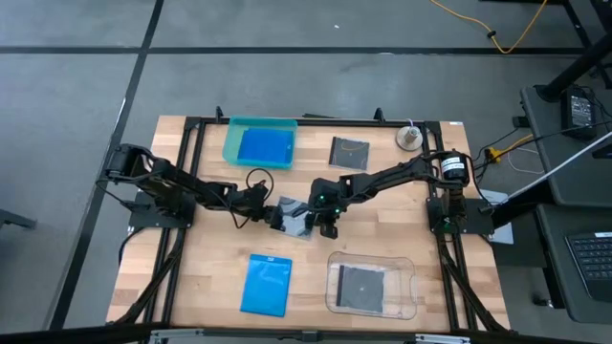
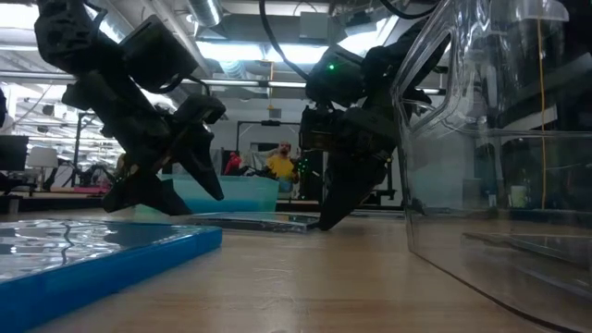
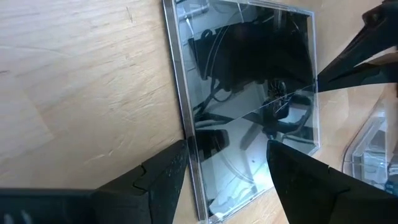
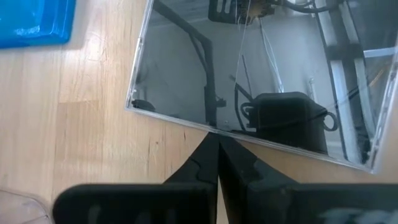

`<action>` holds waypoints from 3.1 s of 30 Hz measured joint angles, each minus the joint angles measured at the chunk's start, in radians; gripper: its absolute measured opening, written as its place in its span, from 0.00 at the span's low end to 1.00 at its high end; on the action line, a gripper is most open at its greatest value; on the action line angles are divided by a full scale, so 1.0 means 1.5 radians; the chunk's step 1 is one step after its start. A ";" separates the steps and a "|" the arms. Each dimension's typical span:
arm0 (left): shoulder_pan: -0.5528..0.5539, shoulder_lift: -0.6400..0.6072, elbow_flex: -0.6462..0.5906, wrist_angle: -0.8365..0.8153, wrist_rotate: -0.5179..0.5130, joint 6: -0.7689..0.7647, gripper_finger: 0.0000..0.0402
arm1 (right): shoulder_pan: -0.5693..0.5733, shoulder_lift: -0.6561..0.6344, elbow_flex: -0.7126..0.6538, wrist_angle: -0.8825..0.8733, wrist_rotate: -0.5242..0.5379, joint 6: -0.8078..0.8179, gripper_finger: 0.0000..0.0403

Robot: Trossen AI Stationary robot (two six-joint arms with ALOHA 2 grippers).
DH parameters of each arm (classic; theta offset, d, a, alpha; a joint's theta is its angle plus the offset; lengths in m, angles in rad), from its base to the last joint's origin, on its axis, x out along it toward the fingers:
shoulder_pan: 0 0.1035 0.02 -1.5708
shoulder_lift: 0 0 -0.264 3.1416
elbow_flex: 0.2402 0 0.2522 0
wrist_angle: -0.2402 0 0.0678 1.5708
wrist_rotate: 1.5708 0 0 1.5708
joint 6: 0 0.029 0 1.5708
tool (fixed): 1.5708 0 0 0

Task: Pick & place jewel cases by type
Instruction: Put the bottom black CD case into the transparent bin

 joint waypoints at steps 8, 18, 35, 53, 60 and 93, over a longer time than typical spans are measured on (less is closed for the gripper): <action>-0.002 -0.001 -0.006 0.049 0.001 0.019 0.55 | 0.000 0.000 0.000 -0.001 -0.002 -0.008 0.02; -0.003 -0.101 -0.009 0.012 -0.002 0.056 0.42 | 0.000 0.000 0.000 0.000 -0.002 -0.028 0.02; -0.003 -0.209 0.059 -0.023 -0.016 0.118 0.33 | -0.002 0.000 0.000 0.004 0.000 -0.045 0.02; 0.037 -0.184 0.115 -0.424 -0.108 0.144 0.33 | -0.001 0.000 0.000 0.004 0.001 -0.047 0.02; 0.078 -0.138 0.114 -0.385 -0.075 0.198 0.33 | 0.000 0.000 -0.001 0.007 0.001 -0.045 0.02; 0.117 0.022 0.111 -0.100 0.119 0.247 0.57 | -0.005 0.000 -0.001 0.003 -0.003 -0.060 0.02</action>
